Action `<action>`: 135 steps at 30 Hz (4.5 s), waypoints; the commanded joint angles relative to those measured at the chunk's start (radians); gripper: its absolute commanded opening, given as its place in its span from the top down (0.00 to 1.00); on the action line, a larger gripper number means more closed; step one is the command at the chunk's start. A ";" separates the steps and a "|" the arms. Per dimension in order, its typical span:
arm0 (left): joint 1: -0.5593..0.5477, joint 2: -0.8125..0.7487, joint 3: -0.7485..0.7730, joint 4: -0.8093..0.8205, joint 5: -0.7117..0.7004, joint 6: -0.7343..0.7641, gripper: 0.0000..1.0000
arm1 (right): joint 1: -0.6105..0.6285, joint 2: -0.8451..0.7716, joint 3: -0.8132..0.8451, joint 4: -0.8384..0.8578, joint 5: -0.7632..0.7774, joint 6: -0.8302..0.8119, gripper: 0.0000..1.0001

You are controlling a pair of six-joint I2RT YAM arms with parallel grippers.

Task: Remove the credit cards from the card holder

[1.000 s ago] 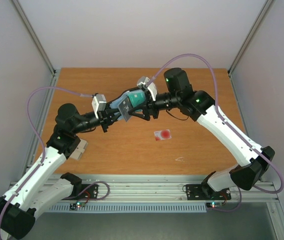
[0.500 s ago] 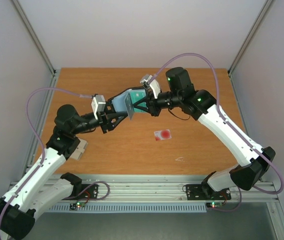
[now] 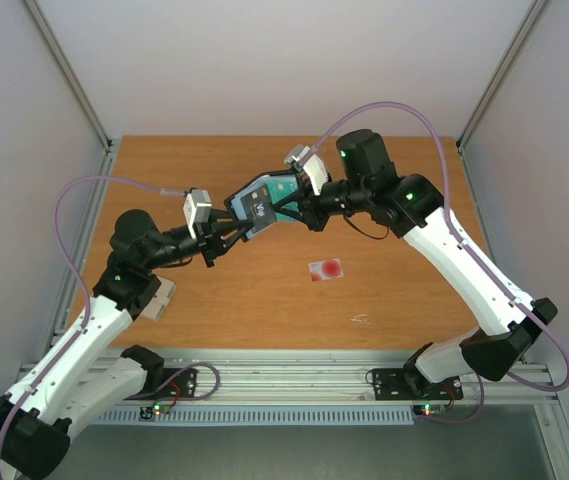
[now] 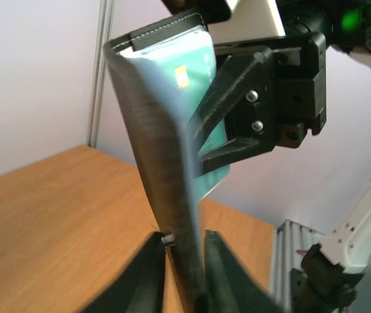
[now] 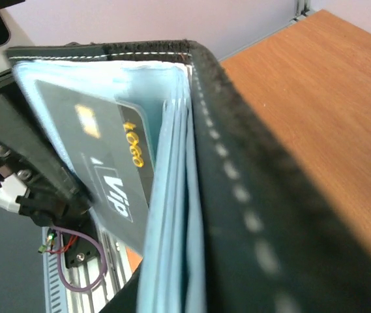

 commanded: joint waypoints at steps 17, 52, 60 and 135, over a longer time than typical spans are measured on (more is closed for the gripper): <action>-0.005 -0.019 -0.027 -0.064 -0.465 -0.109 1.00 | -0.166 -0.103 0.029 -0.038 -0.049 0.117 0.57; -0.002 -0.026 0.021 0.184 -0.005 -0.194 0.81 | -0.140 -0.029 -0.128 0.387 -0.536 0.274 0.99; -0.002 -0.036 0.012 0.185 -0.006 -0.191 0.93 | -0.157 -0.028 -0.046 0.197 -0.513 0.155 0.99; 0.092 -0.055 -0.034 0.131 -0.135 0.106 1.00 | -0.200 -0.202 -0.532 0.509 -0.016 -0.168 0.34</action>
